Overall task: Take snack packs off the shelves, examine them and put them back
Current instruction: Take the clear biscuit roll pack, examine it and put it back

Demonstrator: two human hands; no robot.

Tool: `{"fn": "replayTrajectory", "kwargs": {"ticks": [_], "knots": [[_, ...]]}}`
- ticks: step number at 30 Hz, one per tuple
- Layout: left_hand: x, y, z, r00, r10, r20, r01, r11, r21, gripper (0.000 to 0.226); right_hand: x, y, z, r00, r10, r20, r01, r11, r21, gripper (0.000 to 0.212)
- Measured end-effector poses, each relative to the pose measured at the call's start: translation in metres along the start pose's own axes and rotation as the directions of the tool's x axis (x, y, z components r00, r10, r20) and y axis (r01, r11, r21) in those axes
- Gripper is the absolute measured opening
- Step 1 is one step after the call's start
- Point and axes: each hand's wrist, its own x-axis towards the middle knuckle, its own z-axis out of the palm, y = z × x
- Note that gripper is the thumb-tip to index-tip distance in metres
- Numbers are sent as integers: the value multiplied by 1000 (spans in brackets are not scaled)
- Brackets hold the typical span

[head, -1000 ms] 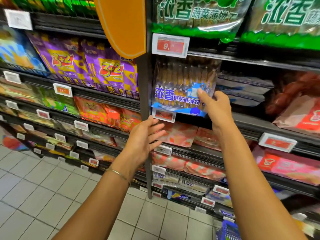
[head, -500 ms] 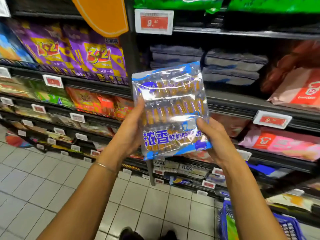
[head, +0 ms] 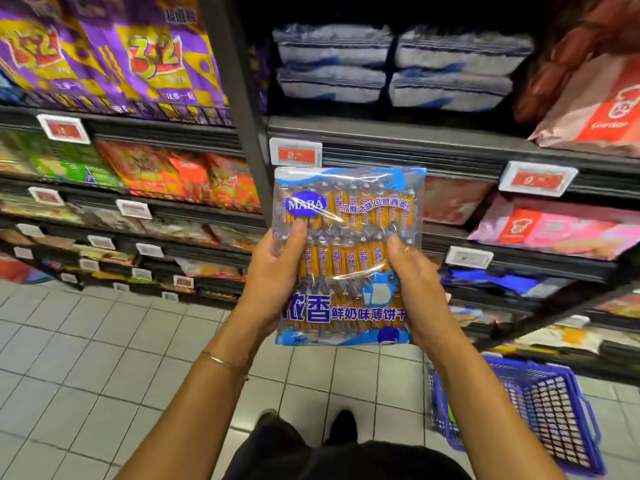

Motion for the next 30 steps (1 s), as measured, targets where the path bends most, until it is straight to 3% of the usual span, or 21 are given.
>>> {"fn": "replayTrajectory", "kwargs": {"ticks": [7, 13, 17, 30], "knots": [[-9, 0, -11, 999, 21, 26, -18, 994, -104, 56, 0, 10, 6, 999, 36, 37, -34, 999, -38, 92], [-10, 2, -15, 999, 13, 48, -10, 997, -72, 63, 5, 16, 4, 999, 38, 38, -37, 999, -35, 98], [-10, 4, -18, 999, 13, 51, -11, 999, -46, 60, 9, 17, 3, 997, 60, 42, -56, 995, -86, 115], [-9, -1, -17, 997, -44, 55, 53, 985, -164, 62, 15, 6, -11, 964, 43, 262, -39, 999, -19, 80]]}}
